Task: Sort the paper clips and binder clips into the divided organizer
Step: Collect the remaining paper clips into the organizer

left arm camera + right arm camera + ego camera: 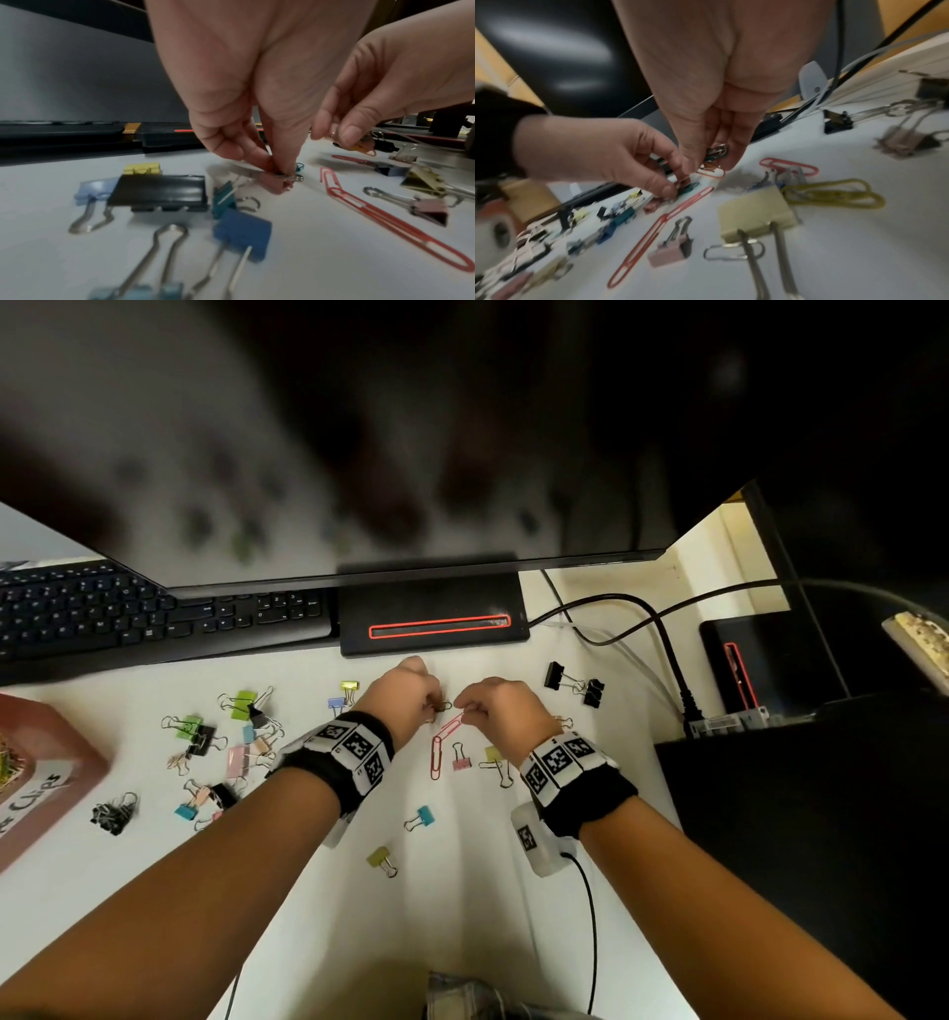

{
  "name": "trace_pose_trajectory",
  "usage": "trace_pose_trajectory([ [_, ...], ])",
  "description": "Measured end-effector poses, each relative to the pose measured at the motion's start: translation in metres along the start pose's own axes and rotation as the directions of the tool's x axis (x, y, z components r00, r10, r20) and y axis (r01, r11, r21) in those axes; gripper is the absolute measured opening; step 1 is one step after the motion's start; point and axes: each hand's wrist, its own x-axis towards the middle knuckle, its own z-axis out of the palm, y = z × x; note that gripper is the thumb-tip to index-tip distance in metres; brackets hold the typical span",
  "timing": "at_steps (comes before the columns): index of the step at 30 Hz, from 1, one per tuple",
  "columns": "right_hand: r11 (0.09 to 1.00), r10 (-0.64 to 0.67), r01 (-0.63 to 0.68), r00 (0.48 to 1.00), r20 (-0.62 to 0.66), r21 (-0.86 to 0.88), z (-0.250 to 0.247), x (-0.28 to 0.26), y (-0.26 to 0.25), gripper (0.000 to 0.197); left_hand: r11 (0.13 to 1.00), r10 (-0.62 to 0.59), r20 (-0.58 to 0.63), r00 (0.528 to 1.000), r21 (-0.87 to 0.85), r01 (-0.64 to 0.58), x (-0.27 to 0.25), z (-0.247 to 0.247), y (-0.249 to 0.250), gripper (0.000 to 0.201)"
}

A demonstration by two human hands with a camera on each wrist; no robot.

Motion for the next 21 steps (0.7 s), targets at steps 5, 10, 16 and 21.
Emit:
trace_pose_trajectory([
  [5,0.957,-0.024,0.071,0.986,0.166,-0.281,0.020,0.015,-0.008,0.028,0.996,-0.063,0.009,0.998,-0.056,0.063,-0.004,-0.012,-0.008,0.015],
  [10,0.956,0.003,0.040,0.989,0.148,-0.292,0.026,0.023,-0.007,0.027,0.982,-0.138,0.074,0.988,-0.124,0.146,-0.006,-0.014,-0.010,0.016],
  [16,0.953,0.000,0.043,0.990,0.142,-0.299,0.029,0.023,-0.004,0.017,0.993,-0.115,0.061,0.991,-0.024,0.117,-0.013,-0.008,-0.008,0.017],
  [21,0.968,0.091,-0.054,0.986,0.143,-0.245,0.026,0.022,-0.005,0.019,0.981,-0.122,-0.006,0.993,-0.150,0.120,-0.022,-0.004,-0.017,0.009],
])
